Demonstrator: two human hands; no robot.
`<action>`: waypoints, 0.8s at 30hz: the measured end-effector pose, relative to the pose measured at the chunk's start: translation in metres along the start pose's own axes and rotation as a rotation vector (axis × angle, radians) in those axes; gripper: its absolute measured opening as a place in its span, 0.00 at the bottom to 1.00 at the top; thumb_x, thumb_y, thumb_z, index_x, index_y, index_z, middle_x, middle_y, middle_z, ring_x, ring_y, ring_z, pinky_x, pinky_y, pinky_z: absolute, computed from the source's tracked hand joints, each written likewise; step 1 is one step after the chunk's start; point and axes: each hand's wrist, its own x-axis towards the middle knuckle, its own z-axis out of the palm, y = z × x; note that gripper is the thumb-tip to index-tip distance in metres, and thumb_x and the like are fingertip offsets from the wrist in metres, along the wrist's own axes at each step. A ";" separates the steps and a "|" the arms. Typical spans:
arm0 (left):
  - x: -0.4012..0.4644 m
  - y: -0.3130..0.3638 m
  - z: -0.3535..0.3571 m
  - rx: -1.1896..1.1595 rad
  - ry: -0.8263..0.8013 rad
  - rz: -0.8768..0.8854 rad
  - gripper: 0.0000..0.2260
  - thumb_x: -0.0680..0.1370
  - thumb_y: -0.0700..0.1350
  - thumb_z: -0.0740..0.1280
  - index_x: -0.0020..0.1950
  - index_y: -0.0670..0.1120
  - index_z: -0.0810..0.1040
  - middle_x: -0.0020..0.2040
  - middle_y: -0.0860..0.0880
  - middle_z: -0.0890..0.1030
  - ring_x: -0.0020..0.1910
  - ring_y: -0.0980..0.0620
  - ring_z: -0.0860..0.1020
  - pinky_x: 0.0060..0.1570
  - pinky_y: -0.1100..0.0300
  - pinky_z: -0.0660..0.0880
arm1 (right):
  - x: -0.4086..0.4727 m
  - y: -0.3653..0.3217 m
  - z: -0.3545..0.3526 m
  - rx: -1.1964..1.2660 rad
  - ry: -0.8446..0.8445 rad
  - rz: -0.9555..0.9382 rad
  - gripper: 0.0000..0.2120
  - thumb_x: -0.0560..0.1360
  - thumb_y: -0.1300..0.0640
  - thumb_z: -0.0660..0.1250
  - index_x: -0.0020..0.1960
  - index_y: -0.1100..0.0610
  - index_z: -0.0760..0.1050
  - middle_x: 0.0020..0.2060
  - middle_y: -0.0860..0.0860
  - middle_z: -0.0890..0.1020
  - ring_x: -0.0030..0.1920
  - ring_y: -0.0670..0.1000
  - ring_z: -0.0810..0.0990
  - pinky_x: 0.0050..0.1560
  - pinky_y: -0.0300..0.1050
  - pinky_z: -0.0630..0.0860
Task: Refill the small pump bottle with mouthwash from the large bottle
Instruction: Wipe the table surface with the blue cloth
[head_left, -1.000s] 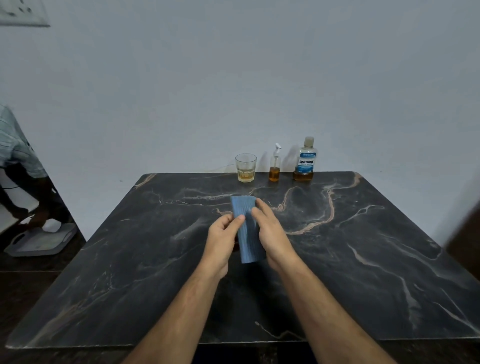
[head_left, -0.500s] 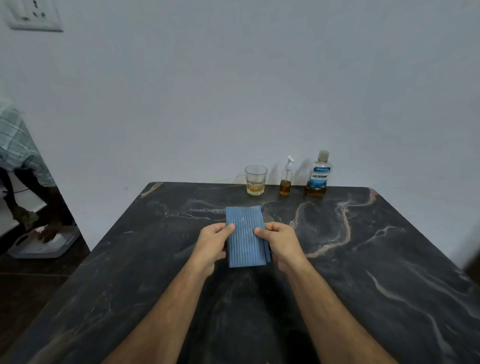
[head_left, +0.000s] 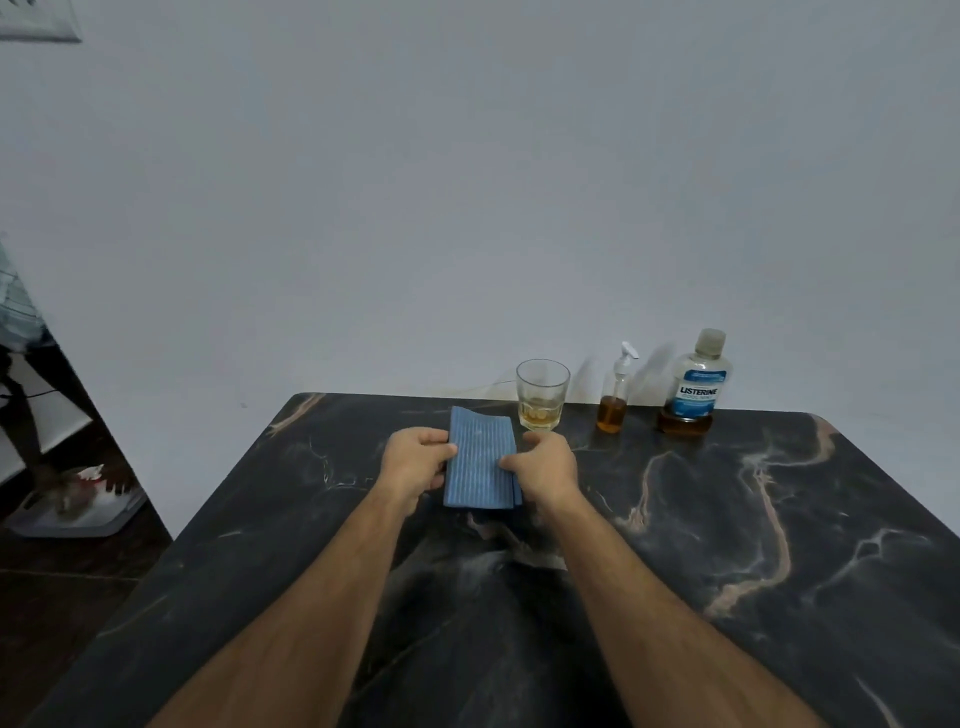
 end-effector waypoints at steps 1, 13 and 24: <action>0.014 0.001 0.001 0.015 0.016 0.001 0.09 0.77 0.37 0.70 0.56 0.43 0.81 0.55 0.42 0.84 0.53 0.46 0.83 0.50 0.49 0.82 | 0.009 -0.003 0.005 -0.023 0.029 -0.020 0.25 0.73 0.59 0.73 0.69 0.56 0.72 0.64 0.55 0.77 0.61 0.55 0.78 0.50 0.47 0.77; 0.108 0.006 0.012 0.398 0.188 0.122 0.06 0.73 0.42 0.74 0.49 0.48 0.84 0.51 0.48 0.85 0.51 0.49 0.82 0.50 0.49 0.82 | 0.093 -0.015 0.052 -0.331 0.140 -0.115 0.09 0.77 0.58 0.66 0.55 0.54 0.82 0.53 0.51 0.84 0.52 0.53 0.82 0.45 0.46 0.79; 0.121 -0.004 0.026 0.673 0.276 0.228 0.08 0.77 0.44 0.70 0.54 0.47 0.84 0.54 0.49 0.85 0.52 0.50 0.82 0.48 0.56 0.79 | 0.110 -0.006 0.069 -0.542 0.174 -0.177 0.10 0.78 0.59 0.62 0.52 0.56 0.81 0.51 0.53 0.84 0.51 0.55 0.82 0.43 0.45 0.75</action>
